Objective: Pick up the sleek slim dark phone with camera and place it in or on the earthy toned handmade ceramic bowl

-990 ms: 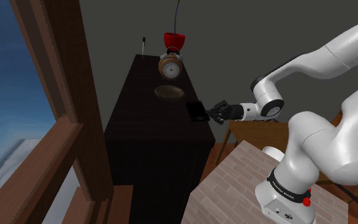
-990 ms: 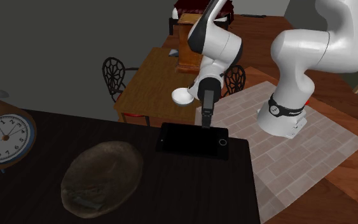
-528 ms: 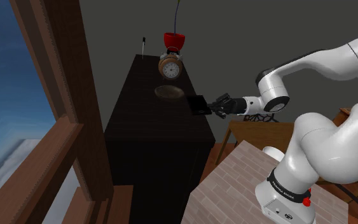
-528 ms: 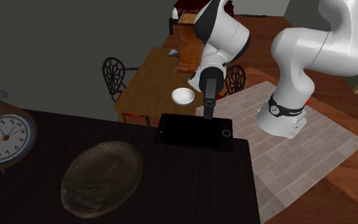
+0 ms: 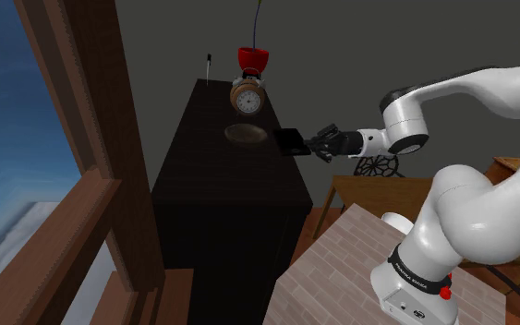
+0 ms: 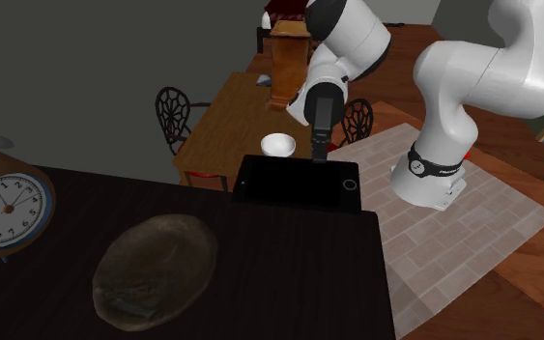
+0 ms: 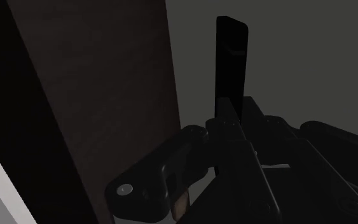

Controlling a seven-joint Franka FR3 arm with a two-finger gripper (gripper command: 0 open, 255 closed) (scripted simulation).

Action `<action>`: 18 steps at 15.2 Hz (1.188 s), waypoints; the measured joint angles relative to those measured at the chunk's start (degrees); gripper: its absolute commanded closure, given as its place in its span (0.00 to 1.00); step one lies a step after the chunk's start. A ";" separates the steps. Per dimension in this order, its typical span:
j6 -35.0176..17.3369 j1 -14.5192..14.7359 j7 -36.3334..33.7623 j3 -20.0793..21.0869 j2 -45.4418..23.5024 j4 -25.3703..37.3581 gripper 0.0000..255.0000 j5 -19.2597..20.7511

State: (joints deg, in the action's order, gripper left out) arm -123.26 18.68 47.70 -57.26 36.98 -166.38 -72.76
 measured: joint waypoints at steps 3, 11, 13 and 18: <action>0.97 6.16 1.32 -2.52 -4.57 4.50 1.00 -3.74; 15.70 32.08 3.18 -20.11 -31.23 21.42 1.00 -20.83; 27.55 33.13 1.06 -21.98 -46.02 25.11 1.00 -28.58; 34.81 23.76 -3.70 -11.75 -59.23 34.37 1.00 -37.37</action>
State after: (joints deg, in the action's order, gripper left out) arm -88.45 42.44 43.99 -69.01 -22.24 -132.00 -110.13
